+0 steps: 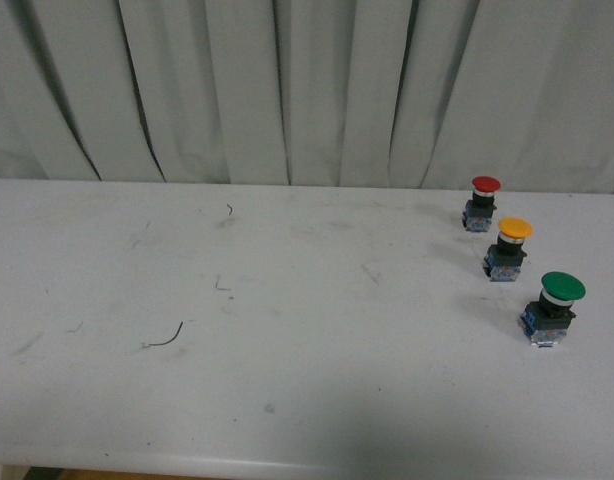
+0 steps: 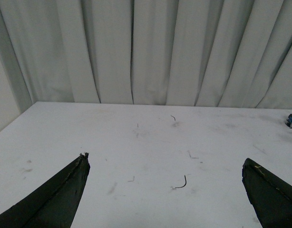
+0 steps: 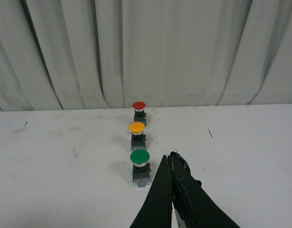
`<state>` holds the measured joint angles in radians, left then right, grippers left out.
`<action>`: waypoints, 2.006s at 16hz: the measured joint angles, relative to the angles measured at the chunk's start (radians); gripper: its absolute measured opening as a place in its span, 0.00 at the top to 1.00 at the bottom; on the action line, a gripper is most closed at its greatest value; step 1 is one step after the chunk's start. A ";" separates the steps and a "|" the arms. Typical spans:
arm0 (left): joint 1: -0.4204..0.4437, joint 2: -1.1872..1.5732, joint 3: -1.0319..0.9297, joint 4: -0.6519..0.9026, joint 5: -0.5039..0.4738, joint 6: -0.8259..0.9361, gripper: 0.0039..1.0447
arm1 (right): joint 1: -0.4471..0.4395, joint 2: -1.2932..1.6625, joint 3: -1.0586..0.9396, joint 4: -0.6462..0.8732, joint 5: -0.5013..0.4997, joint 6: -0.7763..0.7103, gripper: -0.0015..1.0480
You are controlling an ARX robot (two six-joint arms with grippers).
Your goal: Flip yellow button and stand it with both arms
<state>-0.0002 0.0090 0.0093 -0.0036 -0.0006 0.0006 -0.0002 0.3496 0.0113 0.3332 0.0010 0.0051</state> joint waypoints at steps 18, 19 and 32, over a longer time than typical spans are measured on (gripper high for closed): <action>0.000 0.000 0.000 0.000 0.000 0.000 0.06 | 0.000 -0.346 0.000 -0.336 -0.001 0.000 0.98; 0.000 0.000 0.000 0.000 0.000 0.000 0.06 | 0.000 -0.346 0.000 -0.337 -0.001 -0.002 0.90; 0.000 0.000 0.000 0.000 0.000 0.000 0.06 | 0.000 -0.346 0.000 -0.336 -0.001 -0.002 0.06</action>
<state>-0.0002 0.0090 0.0093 -0.0032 -0.0006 0.0006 -0.0002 0.0036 0.0116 -0.0032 -0.0002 0.0029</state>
